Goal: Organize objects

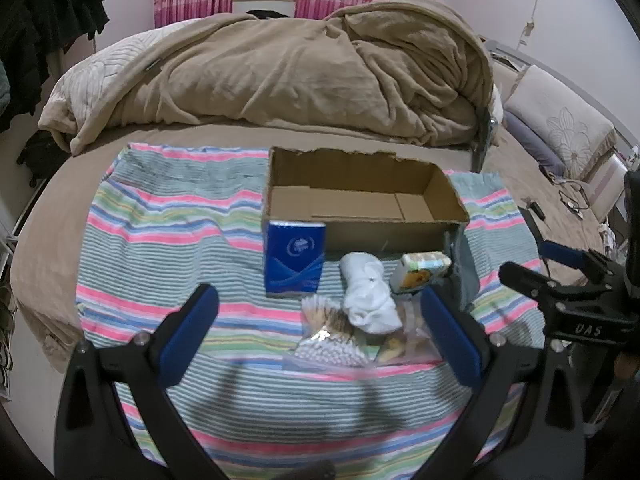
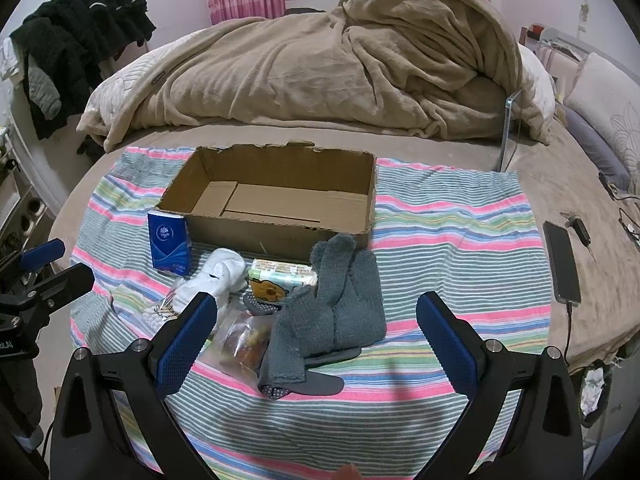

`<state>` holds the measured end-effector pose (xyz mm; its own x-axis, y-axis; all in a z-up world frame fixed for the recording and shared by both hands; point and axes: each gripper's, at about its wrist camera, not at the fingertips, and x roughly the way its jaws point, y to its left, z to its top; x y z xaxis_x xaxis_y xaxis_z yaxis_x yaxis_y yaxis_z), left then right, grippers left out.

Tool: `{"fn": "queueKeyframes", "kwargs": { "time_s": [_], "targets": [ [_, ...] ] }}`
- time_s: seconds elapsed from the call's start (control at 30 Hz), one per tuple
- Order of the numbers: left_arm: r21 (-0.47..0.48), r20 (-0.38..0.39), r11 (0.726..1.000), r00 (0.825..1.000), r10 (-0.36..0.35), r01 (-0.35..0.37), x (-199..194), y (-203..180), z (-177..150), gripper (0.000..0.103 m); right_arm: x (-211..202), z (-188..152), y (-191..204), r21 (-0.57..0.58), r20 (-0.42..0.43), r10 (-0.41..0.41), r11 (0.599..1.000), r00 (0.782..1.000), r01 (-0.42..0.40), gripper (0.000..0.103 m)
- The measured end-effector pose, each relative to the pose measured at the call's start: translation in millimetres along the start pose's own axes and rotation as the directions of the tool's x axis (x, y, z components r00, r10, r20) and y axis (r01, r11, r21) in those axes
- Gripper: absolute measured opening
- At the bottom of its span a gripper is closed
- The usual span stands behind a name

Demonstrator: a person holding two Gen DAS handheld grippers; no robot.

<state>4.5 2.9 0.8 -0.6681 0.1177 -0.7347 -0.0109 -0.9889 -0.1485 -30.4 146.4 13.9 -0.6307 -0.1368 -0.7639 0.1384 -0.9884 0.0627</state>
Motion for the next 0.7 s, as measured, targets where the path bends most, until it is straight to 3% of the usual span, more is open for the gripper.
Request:
{"fn": "queueKeyframes", "kwargs": {
  "time_s": [0.5,0.6,0.7],
  "targets": [
    [0.020,0.010,0.999,0.999,0.034,-0.034,-6,-3,-5,0.102,-6,-1,2,0.000,0.006,-0.003,1.000,1.000,0.003,0.102],
    [-0.007,-0.003,1.000,1.000,0.001,-0.001,-7,-2,-7,0.102,-9,-3,3,0.000,0.009,-0.005,1.000,1.000,0.005,0.102],
    [-0.003,0.001,1.000,1.000,0.015,-0.015,-9,-2,-8,0.102,-11,-4,4,-0.001,0.013,-0.005,1.000,1.000,0.005,0.102]
  ]
}}
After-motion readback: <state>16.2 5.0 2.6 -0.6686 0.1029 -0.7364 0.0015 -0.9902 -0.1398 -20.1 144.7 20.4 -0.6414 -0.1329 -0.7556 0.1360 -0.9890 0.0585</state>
